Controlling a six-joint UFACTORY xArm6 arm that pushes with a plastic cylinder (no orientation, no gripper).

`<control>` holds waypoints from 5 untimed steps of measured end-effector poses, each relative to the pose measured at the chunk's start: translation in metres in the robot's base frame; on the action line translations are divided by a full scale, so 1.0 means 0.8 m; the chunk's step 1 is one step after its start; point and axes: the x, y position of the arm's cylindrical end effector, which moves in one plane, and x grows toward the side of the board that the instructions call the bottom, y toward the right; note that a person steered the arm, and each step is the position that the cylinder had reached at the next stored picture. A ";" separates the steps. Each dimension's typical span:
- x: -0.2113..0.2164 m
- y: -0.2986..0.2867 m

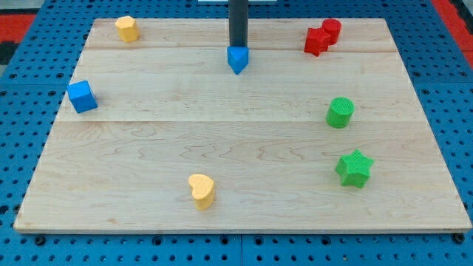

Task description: Move the blue triangle to the bottom right of blue cube

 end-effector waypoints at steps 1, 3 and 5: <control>0.037 0.030; 0.086 0.007; 0.089 -0.102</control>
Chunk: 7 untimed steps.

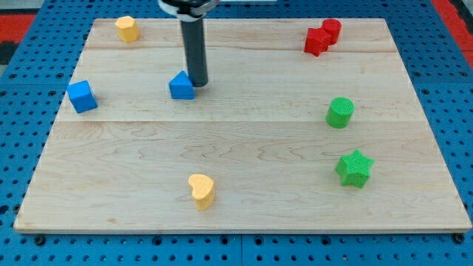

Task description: Move the blue triangle to the bottom right of blue cube

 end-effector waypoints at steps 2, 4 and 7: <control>0.040 -0.060; 0.055 -0.111; -0.028 -0.122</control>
